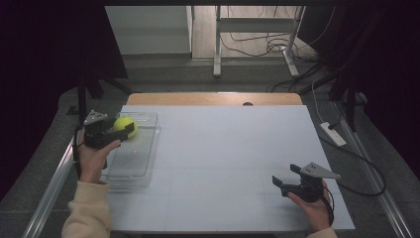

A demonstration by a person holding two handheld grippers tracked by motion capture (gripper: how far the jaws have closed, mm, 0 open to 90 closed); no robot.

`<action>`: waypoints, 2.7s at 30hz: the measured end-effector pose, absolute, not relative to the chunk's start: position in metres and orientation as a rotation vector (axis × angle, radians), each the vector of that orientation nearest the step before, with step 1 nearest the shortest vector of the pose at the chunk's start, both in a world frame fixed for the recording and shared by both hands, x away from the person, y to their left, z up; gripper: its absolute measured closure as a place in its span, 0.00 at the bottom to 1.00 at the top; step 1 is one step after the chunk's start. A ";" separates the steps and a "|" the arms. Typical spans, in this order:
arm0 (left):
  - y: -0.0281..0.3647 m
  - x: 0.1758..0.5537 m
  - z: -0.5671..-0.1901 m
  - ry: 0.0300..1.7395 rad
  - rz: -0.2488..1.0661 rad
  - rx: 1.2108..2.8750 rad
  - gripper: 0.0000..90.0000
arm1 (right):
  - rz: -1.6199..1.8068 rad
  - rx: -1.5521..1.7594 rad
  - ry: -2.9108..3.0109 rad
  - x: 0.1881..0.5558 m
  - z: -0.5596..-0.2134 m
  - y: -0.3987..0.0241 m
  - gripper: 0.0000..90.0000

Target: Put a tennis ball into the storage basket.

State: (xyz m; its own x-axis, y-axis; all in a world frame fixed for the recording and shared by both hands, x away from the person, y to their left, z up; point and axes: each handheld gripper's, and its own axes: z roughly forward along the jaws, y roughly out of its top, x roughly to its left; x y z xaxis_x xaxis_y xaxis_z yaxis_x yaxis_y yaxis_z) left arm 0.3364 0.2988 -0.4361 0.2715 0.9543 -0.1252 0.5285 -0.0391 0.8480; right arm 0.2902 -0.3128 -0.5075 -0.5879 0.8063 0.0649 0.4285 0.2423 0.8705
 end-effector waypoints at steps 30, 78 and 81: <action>0.308 0.345 -0.455 1.477 0.587 1.777 0.31 | 1.290 1.129 2.126 0.289 -0.508 -0.312 0.14; 0.311 0.364 -0.480 1.628 0.558 1.940 0.31 | 1.290 1.132 2.127 0.290 -0.509 -0.312 0.14; 0.311 0.364 -0.480 1.629 0.565 1.943 0.31 | 1.290 1.133 2.128 0.290 -0.508 -0.312 0.14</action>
State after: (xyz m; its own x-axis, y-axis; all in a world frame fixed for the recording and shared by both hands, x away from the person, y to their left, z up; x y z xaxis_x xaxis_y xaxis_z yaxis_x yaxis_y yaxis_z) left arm 0.3644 0.3108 -0.4800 0.1826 0.9829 -0.0229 0.7577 -0.1258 0.6404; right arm 0.2897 -0.3117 -0.5084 -0.5885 0.8057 0.0666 0.4317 0.2435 0.8686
